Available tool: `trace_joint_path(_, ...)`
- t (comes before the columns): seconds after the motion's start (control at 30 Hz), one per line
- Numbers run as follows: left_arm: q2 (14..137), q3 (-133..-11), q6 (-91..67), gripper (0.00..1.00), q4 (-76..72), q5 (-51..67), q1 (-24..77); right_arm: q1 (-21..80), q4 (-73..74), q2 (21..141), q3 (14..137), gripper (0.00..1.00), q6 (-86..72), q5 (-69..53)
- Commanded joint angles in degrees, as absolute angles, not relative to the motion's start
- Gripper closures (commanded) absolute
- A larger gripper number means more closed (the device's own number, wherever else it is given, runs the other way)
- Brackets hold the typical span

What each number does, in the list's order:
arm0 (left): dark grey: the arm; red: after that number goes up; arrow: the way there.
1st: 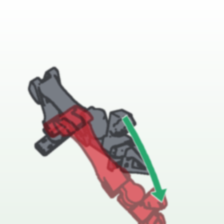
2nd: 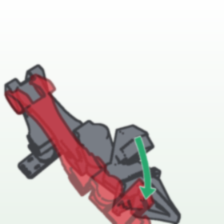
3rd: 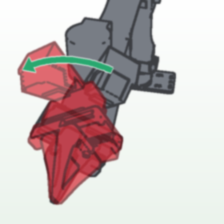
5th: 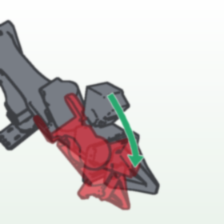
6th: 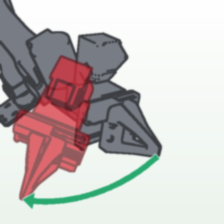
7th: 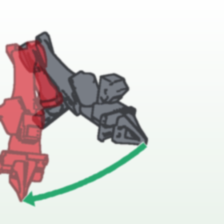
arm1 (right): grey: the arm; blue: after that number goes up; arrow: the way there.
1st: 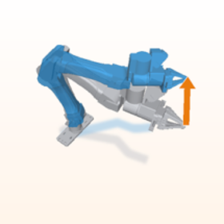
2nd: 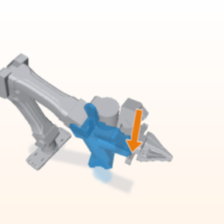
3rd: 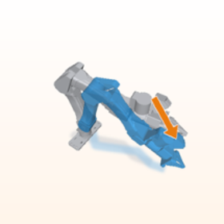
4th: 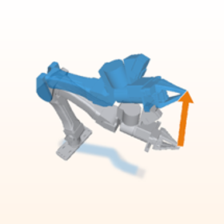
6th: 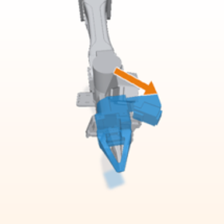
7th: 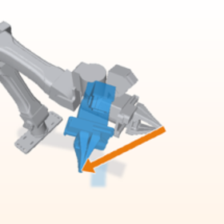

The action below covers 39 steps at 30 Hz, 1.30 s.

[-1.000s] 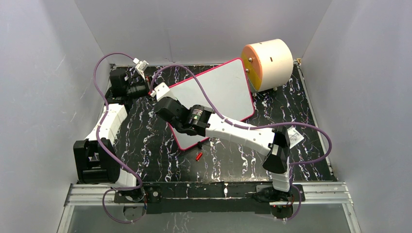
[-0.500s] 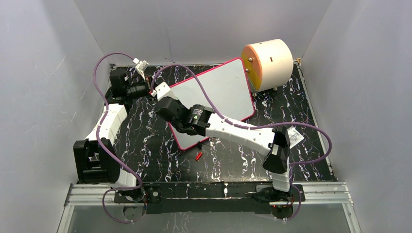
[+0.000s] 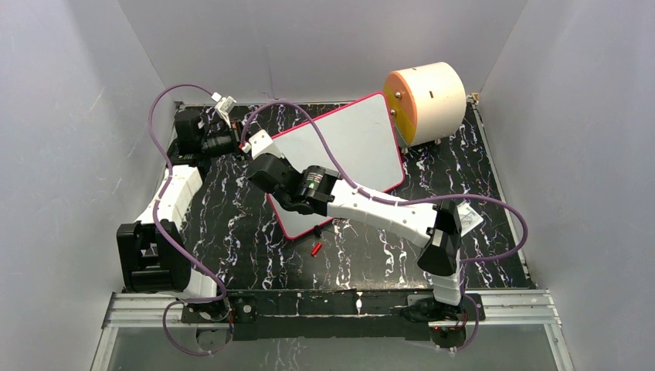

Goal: Write a sentence on the whiteboard

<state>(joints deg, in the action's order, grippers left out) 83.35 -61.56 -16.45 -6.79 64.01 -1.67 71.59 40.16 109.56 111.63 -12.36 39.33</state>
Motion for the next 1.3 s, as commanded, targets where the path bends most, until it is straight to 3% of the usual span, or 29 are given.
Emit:
trace_joint_path(0.0, 82.09, -61.46, -15.73, 1.0, -2.72, 62.79, -0.79, 70.23, 39.11, 107.97, 111.36, 1.0, -13.35, 41.92)
trace_joint_path(1.27, 82.18, -61.63, -15.55, 1.0, -2.51, 62.8, -0.85, 70.03, 33.59, 105.86, 111.59, 1.0, -9.7, 39.78)
